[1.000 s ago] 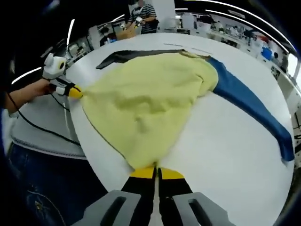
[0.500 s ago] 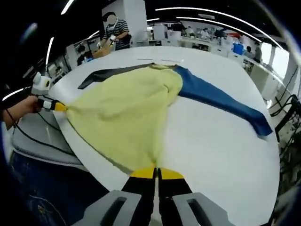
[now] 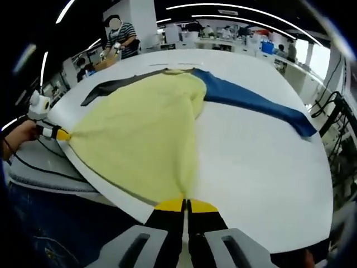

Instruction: Fold the garment on the visible template until the final outline fits inside the template.

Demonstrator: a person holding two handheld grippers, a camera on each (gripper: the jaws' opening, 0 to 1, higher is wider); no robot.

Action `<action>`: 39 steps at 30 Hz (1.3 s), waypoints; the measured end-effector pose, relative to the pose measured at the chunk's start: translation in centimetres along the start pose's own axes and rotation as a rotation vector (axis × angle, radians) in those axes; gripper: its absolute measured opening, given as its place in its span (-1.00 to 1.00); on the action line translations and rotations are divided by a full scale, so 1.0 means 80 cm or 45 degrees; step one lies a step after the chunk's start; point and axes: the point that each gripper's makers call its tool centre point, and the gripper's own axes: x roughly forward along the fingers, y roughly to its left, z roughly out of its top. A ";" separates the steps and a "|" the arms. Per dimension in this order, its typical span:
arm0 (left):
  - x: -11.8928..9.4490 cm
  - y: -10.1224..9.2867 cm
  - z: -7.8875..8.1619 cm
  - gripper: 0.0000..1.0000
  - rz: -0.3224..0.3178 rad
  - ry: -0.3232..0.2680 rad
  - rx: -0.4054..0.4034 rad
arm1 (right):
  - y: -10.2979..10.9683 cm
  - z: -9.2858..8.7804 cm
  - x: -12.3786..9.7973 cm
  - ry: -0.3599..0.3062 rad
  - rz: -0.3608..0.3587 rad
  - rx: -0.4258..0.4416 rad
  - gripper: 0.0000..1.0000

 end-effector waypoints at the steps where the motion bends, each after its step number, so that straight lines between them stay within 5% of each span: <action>1: 0.000 0.000 -0.002 -0.99 0.002 0.007 -0.003 | 0.000 -0.003 -0.001 0.013 0.001 0.007 -1.00; 9: 0.001 0.004 -0.011 -0.98 0.020 0.040 0.006 | 0.008 -0.011 -0.003 0.027 0.027 0.022 -1.00; 14: 0.002 0.004 -0.008 -0.94 0.017 0.032 0.030 | 0.008 -0.008 -0.003 0.017 0.046 -0.063 -1.00; 18: -0.003 0.007 0.002 -0.67 0.034 -0.022 0.068 | 0.003 0.004 -0.007 -0.025 0.052 -0.069 -0.97; 28: -0.007 0.005 0.037 -0.16 0.012 -0.218 0.183 | -0.010 0.048 -0.013 -0.207 0.106 -0.088 -0.29; 39: -0.004 0.004 0.063 0.41 -0.022 -0.357 0.276 | -0.029 0.101 0.001 -0.354 0.164 -0.156 -0.07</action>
